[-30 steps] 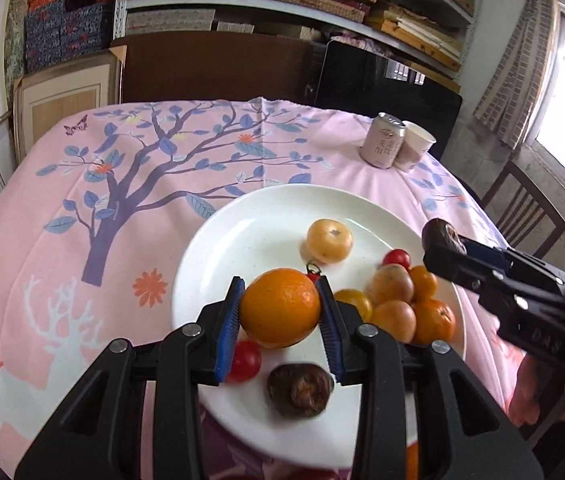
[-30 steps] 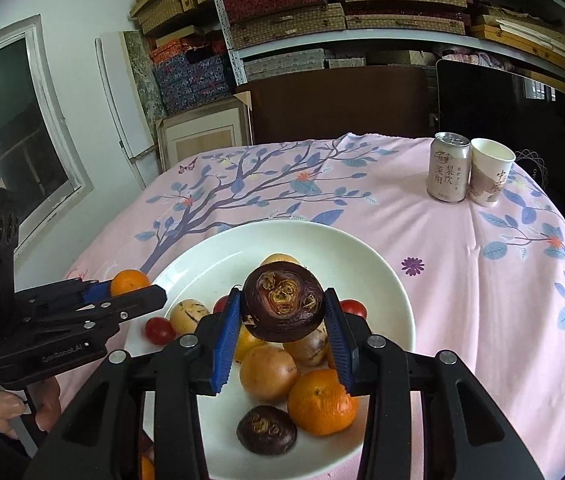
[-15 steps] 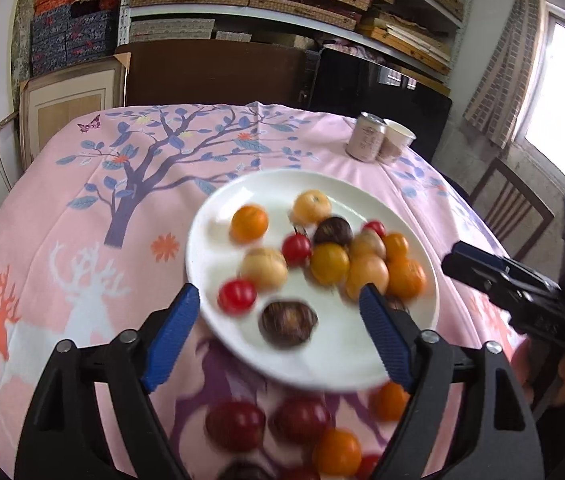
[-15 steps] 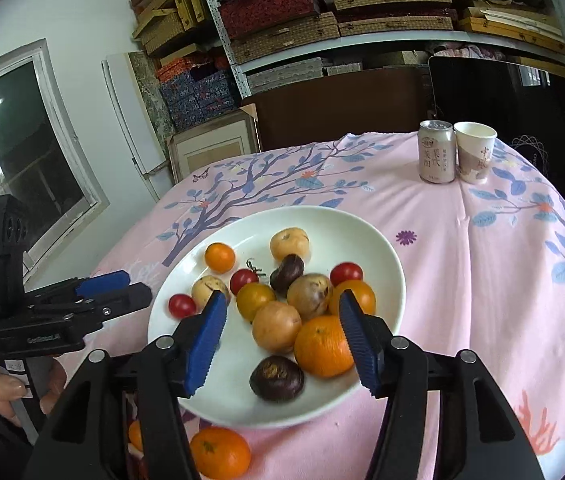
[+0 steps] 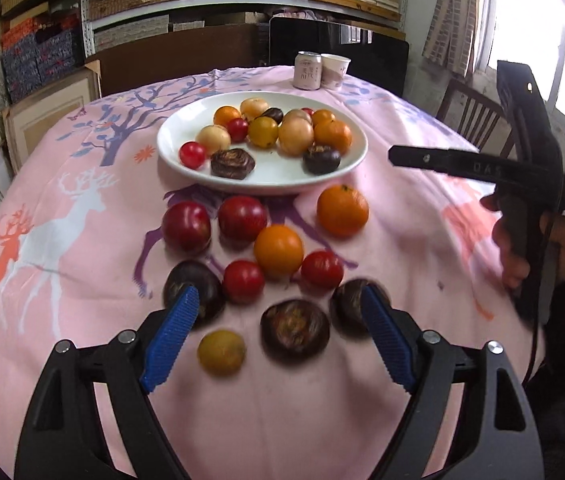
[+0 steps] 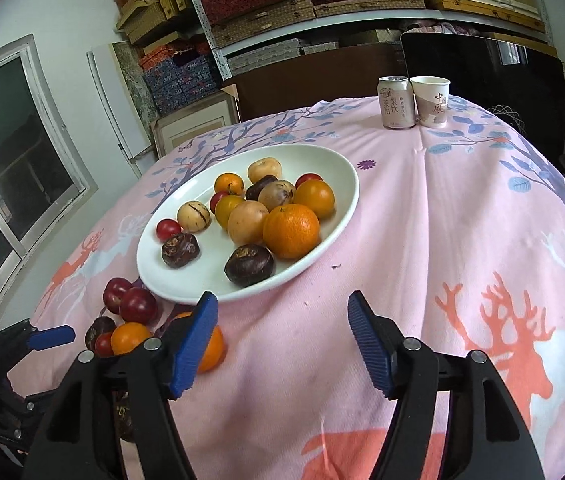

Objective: Organize fruits
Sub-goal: 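Grasp a small yellow lemon-like fruit with the left tool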

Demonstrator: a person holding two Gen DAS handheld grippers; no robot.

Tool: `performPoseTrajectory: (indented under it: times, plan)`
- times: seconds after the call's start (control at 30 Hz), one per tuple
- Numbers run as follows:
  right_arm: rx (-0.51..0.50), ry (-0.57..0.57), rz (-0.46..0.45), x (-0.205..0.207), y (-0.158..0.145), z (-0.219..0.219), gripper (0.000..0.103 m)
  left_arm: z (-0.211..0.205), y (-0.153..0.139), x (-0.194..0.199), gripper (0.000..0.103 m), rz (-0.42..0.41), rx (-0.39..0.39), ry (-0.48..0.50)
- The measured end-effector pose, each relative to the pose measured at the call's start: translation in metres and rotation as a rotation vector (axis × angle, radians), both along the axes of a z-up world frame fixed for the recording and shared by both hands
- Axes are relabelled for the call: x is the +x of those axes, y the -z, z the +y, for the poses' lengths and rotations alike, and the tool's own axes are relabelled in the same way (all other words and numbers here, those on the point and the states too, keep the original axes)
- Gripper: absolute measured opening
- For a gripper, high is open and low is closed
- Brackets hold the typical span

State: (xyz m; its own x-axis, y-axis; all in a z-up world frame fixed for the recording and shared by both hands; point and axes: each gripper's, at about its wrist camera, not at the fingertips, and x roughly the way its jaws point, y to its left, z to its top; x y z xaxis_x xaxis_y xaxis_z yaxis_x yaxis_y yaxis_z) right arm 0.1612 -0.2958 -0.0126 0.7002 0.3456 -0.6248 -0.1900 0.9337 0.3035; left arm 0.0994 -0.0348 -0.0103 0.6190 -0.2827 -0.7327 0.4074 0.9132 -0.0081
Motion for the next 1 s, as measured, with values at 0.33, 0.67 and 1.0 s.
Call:
performPoseTrajectory:
  times: [0.33,0.67,1.0]
  plan:
    - [0.066,0.035,0.023,-0.016,0.006,-0.016,0.085,0.045,0.018,-0.007,0.081,0.03,0.054,-0.155]
    - [-0.003,0.033,0.059,-0.015,0.009,-0.004,0.095,0.024,0.029,0.006,0.036,0.062,0.095,-0.084]
    - [-0.019,-0.058,0.041,-0.021,0.006,0.011,0.092,0.028,0.025,-0.005,0.028,0.022,0.002,-0.051]
